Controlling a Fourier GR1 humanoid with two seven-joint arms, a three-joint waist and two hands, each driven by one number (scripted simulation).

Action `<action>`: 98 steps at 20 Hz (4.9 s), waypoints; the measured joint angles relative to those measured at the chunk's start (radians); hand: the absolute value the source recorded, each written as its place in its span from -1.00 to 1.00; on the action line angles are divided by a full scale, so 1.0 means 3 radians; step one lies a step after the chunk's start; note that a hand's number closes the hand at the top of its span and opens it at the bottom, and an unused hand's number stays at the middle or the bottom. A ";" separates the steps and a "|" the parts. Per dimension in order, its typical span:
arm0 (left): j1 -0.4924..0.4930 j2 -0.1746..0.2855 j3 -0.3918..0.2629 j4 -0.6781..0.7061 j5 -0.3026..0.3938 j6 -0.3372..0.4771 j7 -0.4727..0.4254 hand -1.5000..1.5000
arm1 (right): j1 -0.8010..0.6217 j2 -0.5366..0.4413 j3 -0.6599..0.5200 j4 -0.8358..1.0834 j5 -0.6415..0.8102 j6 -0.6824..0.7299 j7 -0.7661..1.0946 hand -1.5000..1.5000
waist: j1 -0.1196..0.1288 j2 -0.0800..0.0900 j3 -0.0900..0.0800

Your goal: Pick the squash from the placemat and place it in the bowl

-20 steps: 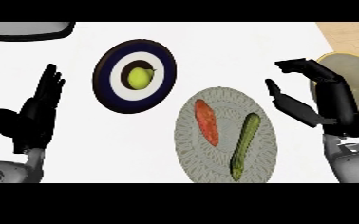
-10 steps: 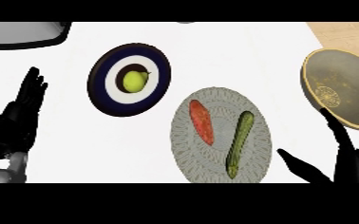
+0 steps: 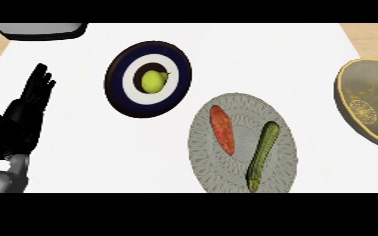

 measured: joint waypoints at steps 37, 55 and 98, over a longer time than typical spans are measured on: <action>-0.0186 -0.0247 0.0103 0.0145 -0.0244 -0.0232 0.0070 0.00 | -0.2101 -0.0003 0.0098 0.1194 -0.1237 0.2633 0.1313 -1.00 | 0.0162 0.0017 0.0019; -0.0167 -0.0453 0.0274 0.0154 -0.0455 -0.0355 0.0135 0.00 | -0.1938 0.0641 0.0253 0.1748 -0.0646 0.2548 0.1128 -1.00 | 0.0134 0.0005 0.0016; -0.0100 -0.0753 0.0680 0.0036 -0.0830 -0.0689 0.0277 0.00 | -0.2772 0.0142 -0.0341 0.1312 0.0200 0.2808 0.0176 1.00 | 0.0090 -0.0010 0.0019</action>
